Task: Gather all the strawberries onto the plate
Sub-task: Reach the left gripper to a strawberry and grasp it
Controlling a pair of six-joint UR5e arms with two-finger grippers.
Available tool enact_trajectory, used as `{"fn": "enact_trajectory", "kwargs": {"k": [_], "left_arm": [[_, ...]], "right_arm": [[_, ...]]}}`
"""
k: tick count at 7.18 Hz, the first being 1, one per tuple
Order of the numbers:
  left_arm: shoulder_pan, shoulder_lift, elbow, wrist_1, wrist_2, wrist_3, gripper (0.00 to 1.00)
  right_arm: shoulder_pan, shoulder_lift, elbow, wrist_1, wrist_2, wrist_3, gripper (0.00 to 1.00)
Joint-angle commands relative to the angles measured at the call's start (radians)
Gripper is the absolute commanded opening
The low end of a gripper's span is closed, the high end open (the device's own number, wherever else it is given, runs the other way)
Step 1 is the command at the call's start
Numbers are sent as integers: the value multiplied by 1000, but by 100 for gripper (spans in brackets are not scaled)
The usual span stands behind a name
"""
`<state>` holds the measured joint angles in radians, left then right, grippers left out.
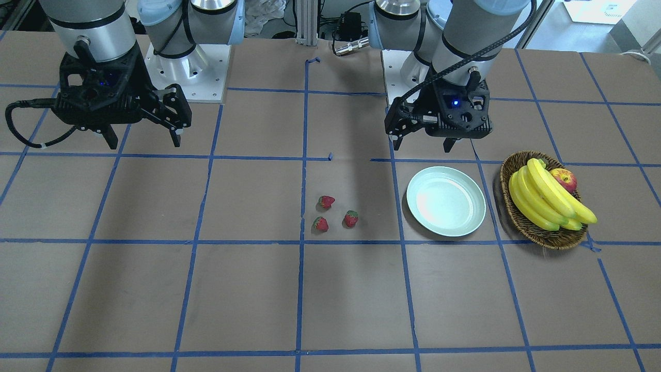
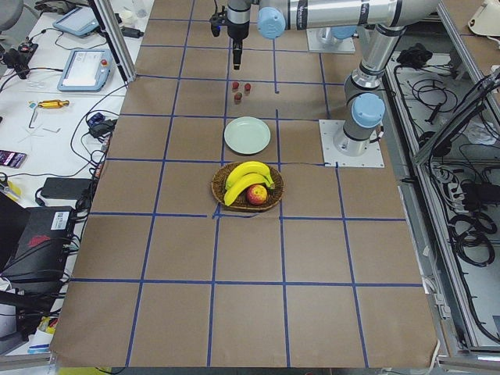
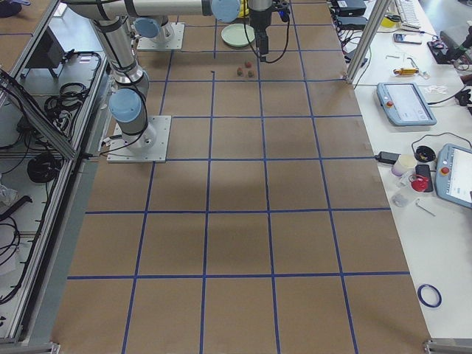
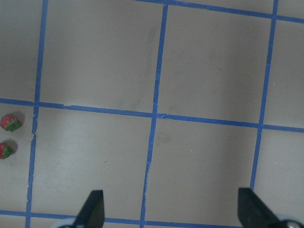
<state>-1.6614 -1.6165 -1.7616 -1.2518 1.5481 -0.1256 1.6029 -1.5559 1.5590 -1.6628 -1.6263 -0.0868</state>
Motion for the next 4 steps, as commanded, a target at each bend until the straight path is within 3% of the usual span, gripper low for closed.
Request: {"fn": "enact_trajectory", "kwargs": {"k": [1, 4], "left_arm": [[-47, -116, -167, 358, 4, -92, 100], [-110, -279, -193, 481, 7, -117, 97]], "right_arm": [[0, 0, 0, 12, 0, 1, 100], [5, 5, 0, 11, 0, -1, 100]]}}
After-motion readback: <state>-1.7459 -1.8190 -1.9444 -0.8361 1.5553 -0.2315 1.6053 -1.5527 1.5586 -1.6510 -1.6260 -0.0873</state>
